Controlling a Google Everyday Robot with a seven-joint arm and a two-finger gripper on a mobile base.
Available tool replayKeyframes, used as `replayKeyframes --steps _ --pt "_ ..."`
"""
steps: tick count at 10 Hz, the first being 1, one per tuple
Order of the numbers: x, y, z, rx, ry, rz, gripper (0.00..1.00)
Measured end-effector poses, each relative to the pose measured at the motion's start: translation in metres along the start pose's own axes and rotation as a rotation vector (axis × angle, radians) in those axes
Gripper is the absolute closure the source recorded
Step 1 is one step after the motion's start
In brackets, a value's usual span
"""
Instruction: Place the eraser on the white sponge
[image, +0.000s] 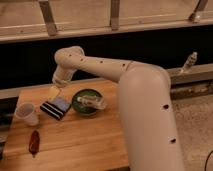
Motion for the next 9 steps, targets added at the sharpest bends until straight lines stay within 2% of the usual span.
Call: replayKeyframes --steps 3,6,9 --pt "-0.002 0.001 0.003 -0.009 0.003 -0.016 0.2" --pt "-0.031 0.025 0.036 -0.07 0.02 -0.075 0.2" --pt "-0.033 0.04 0.073 -0.143 0.049 -0.09 0.2"
